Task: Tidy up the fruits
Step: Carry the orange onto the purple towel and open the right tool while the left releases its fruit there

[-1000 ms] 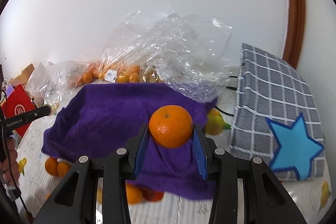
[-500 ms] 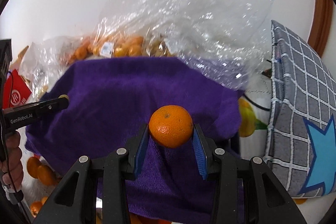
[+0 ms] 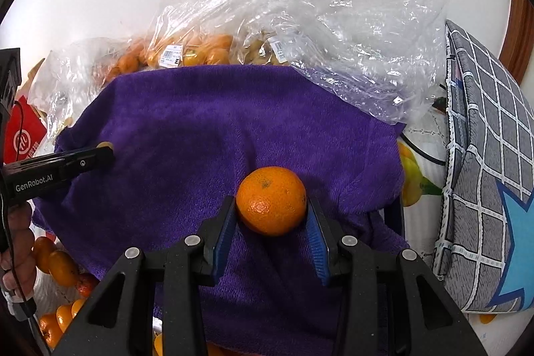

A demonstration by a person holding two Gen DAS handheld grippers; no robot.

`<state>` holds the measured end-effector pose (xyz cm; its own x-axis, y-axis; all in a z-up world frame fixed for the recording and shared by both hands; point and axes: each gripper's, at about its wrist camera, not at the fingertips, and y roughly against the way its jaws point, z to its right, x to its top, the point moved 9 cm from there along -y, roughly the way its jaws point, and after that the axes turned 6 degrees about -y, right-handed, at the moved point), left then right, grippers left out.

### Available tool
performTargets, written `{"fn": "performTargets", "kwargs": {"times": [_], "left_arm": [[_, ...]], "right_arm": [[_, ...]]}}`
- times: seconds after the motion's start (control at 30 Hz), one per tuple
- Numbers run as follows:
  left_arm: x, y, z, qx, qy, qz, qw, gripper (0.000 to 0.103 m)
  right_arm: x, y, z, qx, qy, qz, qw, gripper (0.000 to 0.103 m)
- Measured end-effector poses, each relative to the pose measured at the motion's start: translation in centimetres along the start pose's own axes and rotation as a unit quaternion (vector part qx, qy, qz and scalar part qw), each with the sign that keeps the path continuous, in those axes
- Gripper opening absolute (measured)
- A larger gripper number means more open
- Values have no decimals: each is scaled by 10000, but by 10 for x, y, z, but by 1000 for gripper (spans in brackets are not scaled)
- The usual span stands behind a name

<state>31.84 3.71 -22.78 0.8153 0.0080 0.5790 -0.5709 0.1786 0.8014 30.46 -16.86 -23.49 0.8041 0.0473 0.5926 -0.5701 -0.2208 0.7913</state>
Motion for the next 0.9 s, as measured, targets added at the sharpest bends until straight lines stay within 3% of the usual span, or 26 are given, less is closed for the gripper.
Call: {"fn": "performTargets", "kwargs": {"times": [0.13,0.23,0.3,0.37,0.5,0.73,0.9], "left_arm": [[-1,1,0,-16,40,-17,10000,24],[-2,1,0,-14,51,-60,10000,31],[-3,4,2,-20,36,-29,10000,42],[0,9,3,18,-17,101,9999,46],[3,19,8,-59,-39,308,9995,53],[10,43,18,165,-251,635,9975,54],[-5,78,11,140,81,859,9962,55]], "right_arm": [[0,0,1,40,2,24,10000,45],[-1,6,3,54,-19,109,9999,58],[0,9,5,2,-64,128,9999,69],[2,14,4,3,-84,207,9997,71],[6,26,0,170,-77,435,9989,84],[9,52,-6,22,71,778,9969,85],[2,76,-5,295,-229,774,9963,85]]}}
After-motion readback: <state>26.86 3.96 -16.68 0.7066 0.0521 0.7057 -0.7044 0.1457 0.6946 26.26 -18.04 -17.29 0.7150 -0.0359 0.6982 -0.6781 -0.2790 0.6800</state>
